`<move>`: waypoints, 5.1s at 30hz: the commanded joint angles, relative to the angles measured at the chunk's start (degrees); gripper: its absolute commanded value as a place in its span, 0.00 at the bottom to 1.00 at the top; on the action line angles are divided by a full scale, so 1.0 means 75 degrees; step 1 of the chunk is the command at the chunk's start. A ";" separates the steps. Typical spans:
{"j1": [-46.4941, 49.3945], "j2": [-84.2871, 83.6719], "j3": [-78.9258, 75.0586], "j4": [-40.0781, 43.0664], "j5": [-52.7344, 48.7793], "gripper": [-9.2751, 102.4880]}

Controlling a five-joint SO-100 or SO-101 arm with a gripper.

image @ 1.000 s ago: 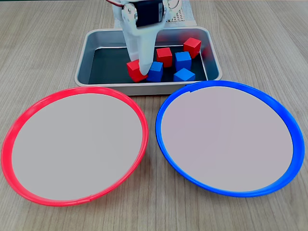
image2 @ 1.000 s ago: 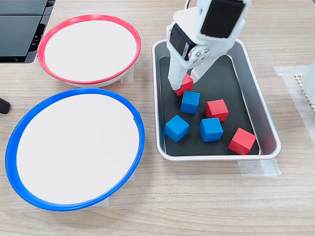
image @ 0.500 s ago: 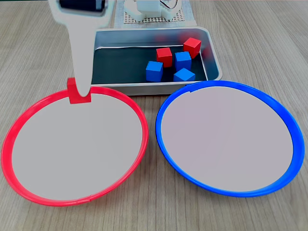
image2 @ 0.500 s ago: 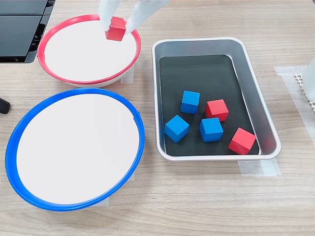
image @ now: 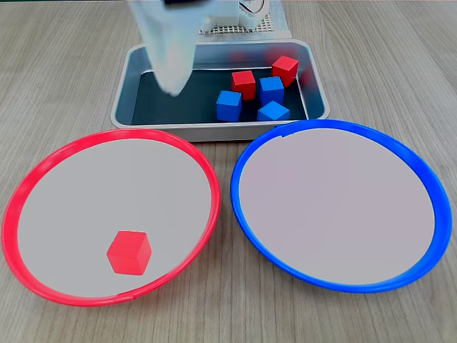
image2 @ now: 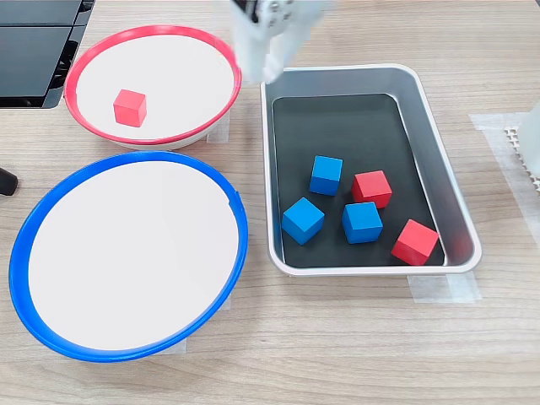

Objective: Move six blocks tray to matching dishes

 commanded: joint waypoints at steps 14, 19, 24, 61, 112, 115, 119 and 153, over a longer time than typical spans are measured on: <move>-0.0750 0.0750 0.2578 -0.0352 -0.2367 0.28; -0.0949 0.0445 0.2941 -0.0844 -0.2953 0.26; -0.1043 0.0305 0.3105 -0.1324 -0.3152 0.24; -0.2695 -0.1348 -0.0293 -0.3129 0.3105 0.29; -0.2063 0.1652 0.4793 -0.1348 0.7664 0.12; -0.2039 0.1664 0.4629 -0.1055 0.7277 0.08; -0.1418 0.1910 0.3621 -0.0023 0.6375 0.08; 0.0129 -0.0984 -0.0738 -0.1441 0.2426 0.08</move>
